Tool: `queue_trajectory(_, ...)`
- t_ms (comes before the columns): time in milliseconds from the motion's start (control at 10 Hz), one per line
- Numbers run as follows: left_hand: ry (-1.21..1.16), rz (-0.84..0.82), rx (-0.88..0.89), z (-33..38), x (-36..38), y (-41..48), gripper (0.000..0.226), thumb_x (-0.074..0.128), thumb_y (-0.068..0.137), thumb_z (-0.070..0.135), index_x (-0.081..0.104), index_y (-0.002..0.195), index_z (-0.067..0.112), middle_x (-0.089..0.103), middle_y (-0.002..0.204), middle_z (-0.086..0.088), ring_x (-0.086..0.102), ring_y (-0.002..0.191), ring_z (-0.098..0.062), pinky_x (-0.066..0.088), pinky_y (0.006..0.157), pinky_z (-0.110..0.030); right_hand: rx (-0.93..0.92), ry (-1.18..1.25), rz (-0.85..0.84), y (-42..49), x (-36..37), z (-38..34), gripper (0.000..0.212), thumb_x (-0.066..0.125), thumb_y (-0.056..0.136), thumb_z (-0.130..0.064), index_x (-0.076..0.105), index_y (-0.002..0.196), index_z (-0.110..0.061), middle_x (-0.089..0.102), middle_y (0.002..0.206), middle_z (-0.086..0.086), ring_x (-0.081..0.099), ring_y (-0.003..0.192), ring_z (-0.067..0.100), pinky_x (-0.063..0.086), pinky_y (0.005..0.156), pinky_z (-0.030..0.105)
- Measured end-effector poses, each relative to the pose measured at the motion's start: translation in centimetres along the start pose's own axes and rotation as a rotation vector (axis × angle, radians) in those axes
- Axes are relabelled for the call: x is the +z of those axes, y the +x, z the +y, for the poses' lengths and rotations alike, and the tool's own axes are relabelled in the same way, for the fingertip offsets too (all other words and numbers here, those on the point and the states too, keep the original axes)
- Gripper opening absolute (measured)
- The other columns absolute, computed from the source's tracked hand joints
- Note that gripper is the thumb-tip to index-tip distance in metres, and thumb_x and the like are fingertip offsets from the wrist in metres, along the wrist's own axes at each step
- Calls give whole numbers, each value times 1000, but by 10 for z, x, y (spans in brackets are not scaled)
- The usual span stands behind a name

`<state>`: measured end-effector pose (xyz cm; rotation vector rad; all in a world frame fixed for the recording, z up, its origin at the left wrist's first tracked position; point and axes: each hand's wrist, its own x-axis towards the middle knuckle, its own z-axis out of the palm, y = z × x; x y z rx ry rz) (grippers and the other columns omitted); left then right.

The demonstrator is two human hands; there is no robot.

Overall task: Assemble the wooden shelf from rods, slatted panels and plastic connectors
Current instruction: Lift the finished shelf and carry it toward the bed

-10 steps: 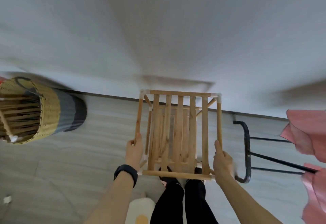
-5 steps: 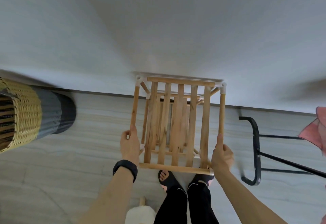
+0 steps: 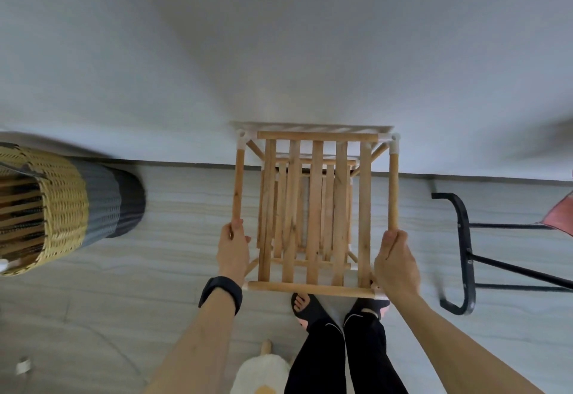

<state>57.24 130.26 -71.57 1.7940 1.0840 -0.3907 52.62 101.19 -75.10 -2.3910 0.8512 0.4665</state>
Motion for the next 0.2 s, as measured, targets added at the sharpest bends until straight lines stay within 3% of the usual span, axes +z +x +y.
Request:
queue_trajectory(100,254,-52,38,3,-5,-13,45,33,107,47,42,143,22,59,125,-13,56,112,-32,45,100,-47,-91,-107,-93,1,-24,1,46,22,102,-52,41,130,-21,58,97,5,58,83,23,53,74,51)
queue_trajectory(200,621,15,130,7,-15,-44,64,45,103,45,24,158,22,40,151,-19,41,137,-38,35,113,-51,-185,-258,-191,-9,-59,-3,55,35,104,-47,29,154,-26,49,139,12,53,121,31,51,96,50)
